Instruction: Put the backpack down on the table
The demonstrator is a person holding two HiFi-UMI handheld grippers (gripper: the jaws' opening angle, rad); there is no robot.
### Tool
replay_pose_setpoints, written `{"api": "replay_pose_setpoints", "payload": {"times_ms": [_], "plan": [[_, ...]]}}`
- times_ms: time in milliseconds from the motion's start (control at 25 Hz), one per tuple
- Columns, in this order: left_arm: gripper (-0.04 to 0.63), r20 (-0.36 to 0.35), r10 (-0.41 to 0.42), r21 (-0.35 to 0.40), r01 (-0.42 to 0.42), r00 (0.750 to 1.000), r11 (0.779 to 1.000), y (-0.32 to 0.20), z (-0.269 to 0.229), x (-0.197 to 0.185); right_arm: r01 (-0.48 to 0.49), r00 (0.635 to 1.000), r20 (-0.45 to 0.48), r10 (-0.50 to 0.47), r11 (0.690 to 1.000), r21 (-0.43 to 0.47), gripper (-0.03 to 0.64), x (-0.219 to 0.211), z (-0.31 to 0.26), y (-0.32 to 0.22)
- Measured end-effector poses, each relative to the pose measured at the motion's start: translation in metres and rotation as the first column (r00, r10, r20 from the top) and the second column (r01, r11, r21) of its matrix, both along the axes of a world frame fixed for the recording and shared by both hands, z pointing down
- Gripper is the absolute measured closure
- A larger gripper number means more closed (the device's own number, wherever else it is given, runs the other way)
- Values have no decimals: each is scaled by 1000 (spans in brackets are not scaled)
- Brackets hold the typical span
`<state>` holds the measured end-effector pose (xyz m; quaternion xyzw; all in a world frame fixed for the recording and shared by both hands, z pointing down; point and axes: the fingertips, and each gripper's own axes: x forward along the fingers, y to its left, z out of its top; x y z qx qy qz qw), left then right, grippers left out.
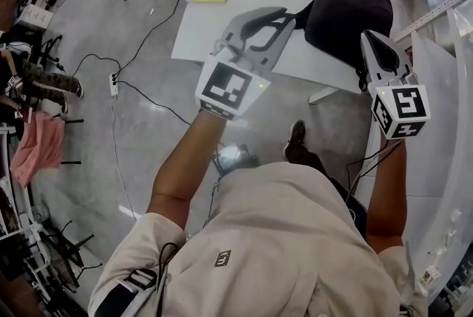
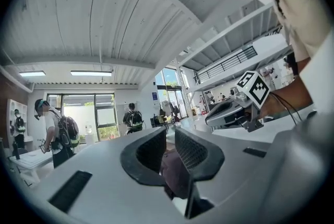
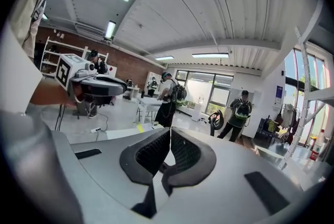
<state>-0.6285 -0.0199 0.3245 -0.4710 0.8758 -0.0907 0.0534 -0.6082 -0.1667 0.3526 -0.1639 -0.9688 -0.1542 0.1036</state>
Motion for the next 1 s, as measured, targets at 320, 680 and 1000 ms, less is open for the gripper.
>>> {"api": "replay_pose_setpoints", "payload": {"times_ms": [320, 680, 1000], "plan": [[538, 25, 56, 42, -57, 998, 997, 64, -23, 69, 12, 1000, 14, -11, 1000, -23, 588, 74, -15, 67], [538, -7, 114, 95, -113, 993, 989, 78, -43, 134, 45, 998, 50, -44, 999, -26, 592, 149, -43, 90], [538, -77, 60, 55, -56, 995, 997, 65, -24, 169, 109, 994, 9, -109, 993, -46, 592, 201, -35, 69]]}}
